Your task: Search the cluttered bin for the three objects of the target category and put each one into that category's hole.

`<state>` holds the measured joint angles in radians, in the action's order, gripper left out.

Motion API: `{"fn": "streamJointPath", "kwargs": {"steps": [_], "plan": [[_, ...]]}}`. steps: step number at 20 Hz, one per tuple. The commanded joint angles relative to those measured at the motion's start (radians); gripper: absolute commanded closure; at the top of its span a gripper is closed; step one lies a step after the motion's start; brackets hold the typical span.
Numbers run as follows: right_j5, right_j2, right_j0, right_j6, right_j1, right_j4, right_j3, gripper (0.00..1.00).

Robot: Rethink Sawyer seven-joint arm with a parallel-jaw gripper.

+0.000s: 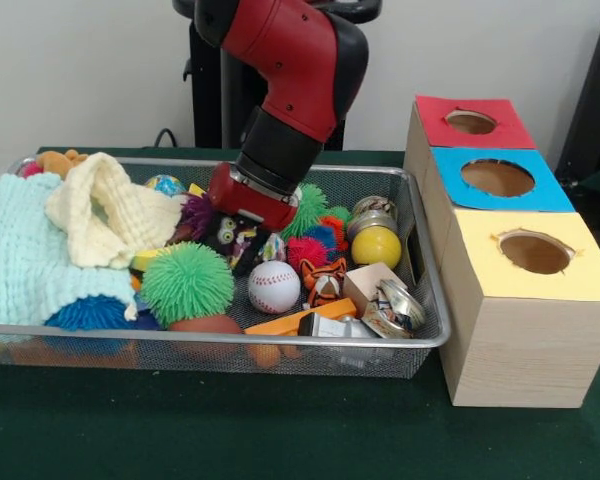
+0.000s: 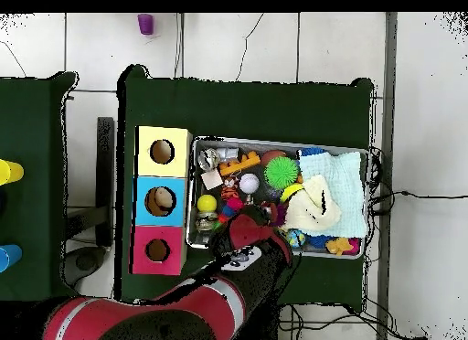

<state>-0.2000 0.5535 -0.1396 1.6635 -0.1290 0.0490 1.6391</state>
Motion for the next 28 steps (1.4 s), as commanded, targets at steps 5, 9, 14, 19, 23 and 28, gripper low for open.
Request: {"fn": "streamJointPath", "kwargs": {"steps": [5, 9, 14, 19, 23, 28], "plan": [[0.000, -0.050, 0.108, 0.045, 0.099, 0.119, -0.075, 0.00], [0.012, -0.067, 0.133, 0.037, 0.096, 0.155, -0.099, 0.00], [0.037, -0.104, 0.161, 0.025, 0.097, 0.196, -0.146, 0.00], [0.086, -0.141, 0.172, 0.023, 0.088, 0.225, -0.182, 0.00], [0.116, -0.168, 0.178, 0.050, 0.094, 0.216, -0.174, 0.00], [0.176, -0.184, 0.183, 0.122, 0.106, 0.150, -0.089, 0.00]]}}
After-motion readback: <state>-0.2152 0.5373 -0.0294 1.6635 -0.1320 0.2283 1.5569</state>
